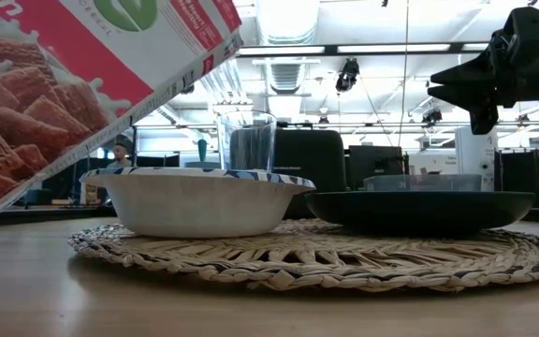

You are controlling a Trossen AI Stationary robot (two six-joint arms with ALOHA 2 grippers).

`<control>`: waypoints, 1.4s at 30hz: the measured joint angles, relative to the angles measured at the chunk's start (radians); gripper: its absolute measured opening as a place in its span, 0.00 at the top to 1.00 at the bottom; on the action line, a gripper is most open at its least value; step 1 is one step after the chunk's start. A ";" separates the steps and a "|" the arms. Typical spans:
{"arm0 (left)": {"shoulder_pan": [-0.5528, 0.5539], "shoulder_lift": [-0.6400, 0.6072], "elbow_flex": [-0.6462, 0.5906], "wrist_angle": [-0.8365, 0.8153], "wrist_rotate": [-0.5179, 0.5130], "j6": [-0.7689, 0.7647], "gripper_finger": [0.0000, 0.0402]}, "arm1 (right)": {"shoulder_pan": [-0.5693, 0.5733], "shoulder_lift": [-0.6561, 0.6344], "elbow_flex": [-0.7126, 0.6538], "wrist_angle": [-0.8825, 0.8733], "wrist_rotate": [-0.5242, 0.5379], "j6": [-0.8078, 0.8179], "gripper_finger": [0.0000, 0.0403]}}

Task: Arrange a breakfast setting
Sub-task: Pour the cereal from the red cereal box into the white bowl

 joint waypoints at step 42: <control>0.303 -0.137 0.069 0.000 0.610 0.219 1.00 | 0.000 0.000 0.000 0.000 0.000 0.000 0.72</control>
